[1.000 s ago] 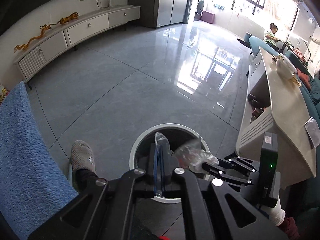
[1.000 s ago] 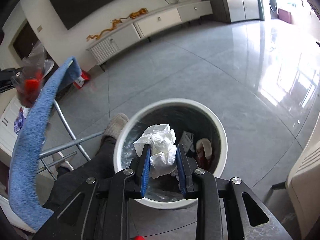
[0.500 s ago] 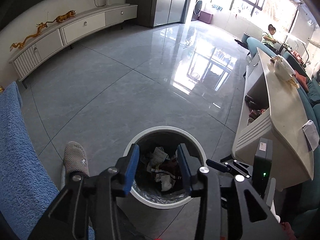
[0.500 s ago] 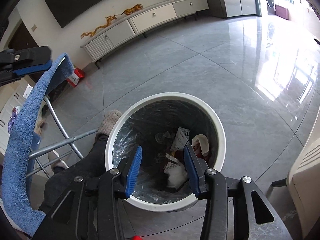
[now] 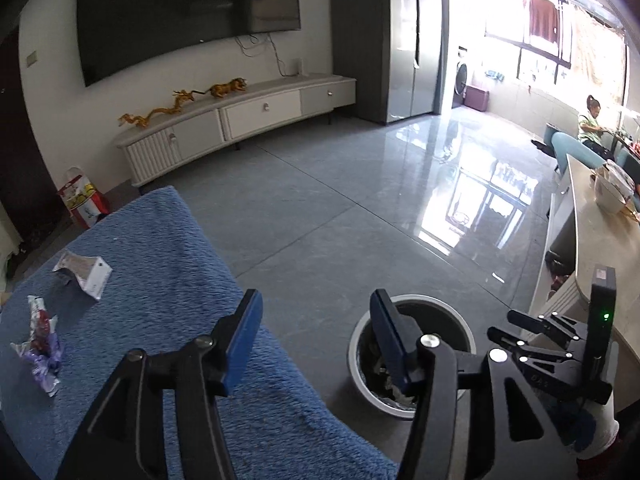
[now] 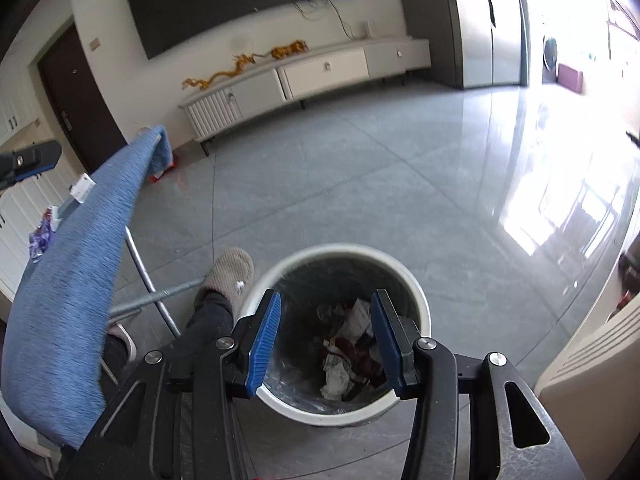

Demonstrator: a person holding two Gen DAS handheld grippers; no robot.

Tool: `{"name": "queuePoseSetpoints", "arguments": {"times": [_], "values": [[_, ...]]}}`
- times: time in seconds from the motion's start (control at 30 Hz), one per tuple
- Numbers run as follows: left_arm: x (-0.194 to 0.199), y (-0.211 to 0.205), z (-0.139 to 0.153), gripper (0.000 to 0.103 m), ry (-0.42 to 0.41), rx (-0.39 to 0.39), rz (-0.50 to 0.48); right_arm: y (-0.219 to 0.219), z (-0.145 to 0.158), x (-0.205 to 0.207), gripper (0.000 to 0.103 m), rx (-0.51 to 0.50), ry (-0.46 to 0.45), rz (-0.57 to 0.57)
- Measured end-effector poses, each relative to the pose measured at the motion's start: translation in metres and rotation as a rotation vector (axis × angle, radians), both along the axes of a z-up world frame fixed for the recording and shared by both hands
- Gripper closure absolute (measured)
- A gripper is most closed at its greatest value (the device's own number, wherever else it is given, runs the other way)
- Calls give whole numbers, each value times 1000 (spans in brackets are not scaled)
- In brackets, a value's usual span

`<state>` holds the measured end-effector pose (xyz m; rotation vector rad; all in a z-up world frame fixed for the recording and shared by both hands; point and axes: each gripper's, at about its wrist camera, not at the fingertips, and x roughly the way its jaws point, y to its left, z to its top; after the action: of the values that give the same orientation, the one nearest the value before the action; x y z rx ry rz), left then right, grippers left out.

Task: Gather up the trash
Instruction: 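Move both tools back over the table toward the purple wrapper pile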

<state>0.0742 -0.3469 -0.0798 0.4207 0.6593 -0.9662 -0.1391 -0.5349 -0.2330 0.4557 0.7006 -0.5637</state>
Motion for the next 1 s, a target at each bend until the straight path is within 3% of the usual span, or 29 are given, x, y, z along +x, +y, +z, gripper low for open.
{"name": "queuePoseSetpoints", "arguments": {"times": [0.1, 0.5, 0.83, 0.93, 1.0], "values": [[5, 29, 16, 35, -40, -38, 69, 11, 25, 4, 53, -42, -29, 25], [34, 144, 54, 34, -143, -134, 281, 71, 95, 46, 50, -157, -72, 188], [65, 231, 41, 31, -100, -182, 438, 136, 134, 98, 40, -285, -19, 309], [73, 254, 33, 31, -102, -172, 491, 160, 145, 114, 24, -348, -10, 334], [80, 270, 28, 31, -109, -166, 524, 176, 152, 126, 21, -385, -11, 346]]}}
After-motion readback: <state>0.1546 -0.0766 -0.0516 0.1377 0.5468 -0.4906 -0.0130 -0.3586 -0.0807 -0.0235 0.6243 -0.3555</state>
